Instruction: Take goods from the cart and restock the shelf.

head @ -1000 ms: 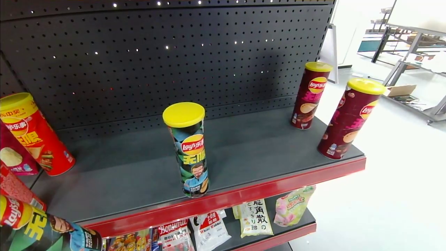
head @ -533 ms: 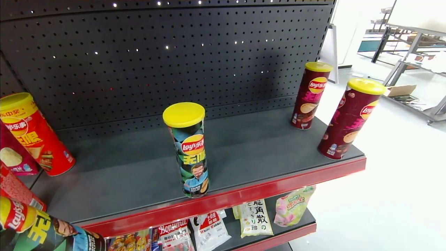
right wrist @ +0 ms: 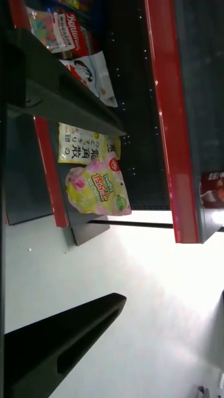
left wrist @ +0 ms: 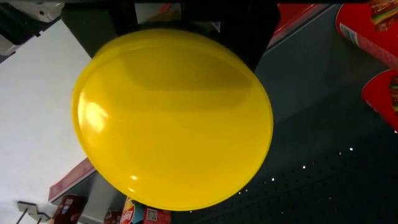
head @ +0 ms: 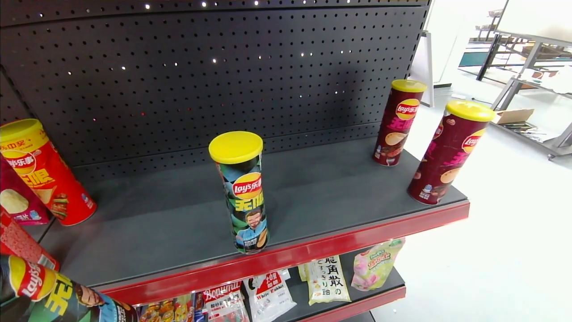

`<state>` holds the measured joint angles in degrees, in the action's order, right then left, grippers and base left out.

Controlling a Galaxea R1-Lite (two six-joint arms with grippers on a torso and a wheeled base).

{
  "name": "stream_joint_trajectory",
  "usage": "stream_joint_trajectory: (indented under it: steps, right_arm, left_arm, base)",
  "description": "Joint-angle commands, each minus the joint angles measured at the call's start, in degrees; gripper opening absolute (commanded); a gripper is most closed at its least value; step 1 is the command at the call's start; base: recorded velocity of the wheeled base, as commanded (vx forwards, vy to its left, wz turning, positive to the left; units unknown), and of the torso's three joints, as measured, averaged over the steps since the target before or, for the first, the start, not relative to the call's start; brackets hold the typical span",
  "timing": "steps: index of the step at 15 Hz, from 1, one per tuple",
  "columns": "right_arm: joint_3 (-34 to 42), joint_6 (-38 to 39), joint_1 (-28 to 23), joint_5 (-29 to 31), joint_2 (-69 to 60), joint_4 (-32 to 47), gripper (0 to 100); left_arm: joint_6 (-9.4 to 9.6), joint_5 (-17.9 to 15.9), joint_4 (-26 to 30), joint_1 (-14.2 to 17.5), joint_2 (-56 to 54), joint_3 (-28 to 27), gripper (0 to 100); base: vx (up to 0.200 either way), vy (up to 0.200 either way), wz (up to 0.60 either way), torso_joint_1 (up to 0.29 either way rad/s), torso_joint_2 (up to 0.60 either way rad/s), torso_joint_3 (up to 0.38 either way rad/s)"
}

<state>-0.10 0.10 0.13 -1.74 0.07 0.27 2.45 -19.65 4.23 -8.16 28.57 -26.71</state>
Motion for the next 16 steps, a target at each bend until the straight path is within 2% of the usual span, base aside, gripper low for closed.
stream_joint_trajectory:
  steps: [1,6,11,16]
  right_arm:
    - [0.0,0.0,0.0,0.0,-0.1,0.0,100]
    - [0.0,0.0,0.0,0.0,-0.1,0.0,100]
    - [0.0,0.0,0.0,0.0,-0.1,0.0,100]
    - [0.0,0.0,0.0,0.0,-0.1,0.0,100]
  left_arm:
    - [0.01,0.0,-0.2,0.0,1.0,-0.1,0]
    - [0.01,0.1,-4.0,0.0,6.6,-1.2,0]
    - [0.19,0.4,-13.2,0.0,16.6,-1.2,0]
    - [0.27,0.7,-14.0,-1.0,20.9,-1.7,0]
  base:
    - [0.0,0.0,0.0,0.0,0.0,0.0]
    - [0.0,0.0,0.0,0.0,0.0,0.0]
    - [0.0,0.0,0.0,0.0,0.0,0.0]
    - [0.0,0.0,0.0,0.0,0.0,0.0]
